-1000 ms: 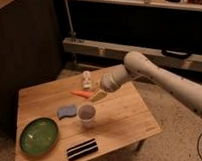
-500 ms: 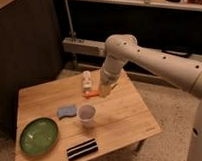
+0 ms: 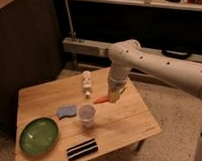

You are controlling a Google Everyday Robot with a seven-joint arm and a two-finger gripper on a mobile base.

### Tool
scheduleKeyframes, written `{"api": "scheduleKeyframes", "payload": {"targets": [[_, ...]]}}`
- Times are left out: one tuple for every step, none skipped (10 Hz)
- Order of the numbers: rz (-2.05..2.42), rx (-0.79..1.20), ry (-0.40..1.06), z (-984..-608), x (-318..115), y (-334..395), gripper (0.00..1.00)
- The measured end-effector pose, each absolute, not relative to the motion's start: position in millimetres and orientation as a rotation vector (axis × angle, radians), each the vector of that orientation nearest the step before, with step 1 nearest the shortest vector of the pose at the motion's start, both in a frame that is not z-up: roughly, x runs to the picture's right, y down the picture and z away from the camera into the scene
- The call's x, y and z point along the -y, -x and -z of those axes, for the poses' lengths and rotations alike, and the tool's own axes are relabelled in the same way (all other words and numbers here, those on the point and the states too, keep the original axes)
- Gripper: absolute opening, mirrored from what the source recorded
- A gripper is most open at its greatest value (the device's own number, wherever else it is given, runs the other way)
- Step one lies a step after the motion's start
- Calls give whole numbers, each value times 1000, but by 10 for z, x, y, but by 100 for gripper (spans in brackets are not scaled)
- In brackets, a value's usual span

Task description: Place the pepper in the ceramic cup

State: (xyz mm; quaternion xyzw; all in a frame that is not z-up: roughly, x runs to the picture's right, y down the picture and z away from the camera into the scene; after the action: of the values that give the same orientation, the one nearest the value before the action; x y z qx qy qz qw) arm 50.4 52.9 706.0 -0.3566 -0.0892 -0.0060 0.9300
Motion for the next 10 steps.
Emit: {"api": "scheduleKeyframes", "payload": {"targets": [[36, 188, 718, -7017, -487, -437, 0], [53, 194, 710, -6986, -458, -387, 0], [76, 202, 703, -6937, -429, -317, 0], [93, 207, 703, -6912, -434, -263, 0], [106, 210, 704, -6894, -442, -226, 0], [130, 213, 705, -6859, -469, -169, 0], [151, 216, 706, -6821, -497, -115, 0], [169, 220, 710, -6793, -529, -63, 0], [192, 224, 721, -6752, -583, 2, 0], [199, 226, 727, -6721, -609, 26, 0]]}}
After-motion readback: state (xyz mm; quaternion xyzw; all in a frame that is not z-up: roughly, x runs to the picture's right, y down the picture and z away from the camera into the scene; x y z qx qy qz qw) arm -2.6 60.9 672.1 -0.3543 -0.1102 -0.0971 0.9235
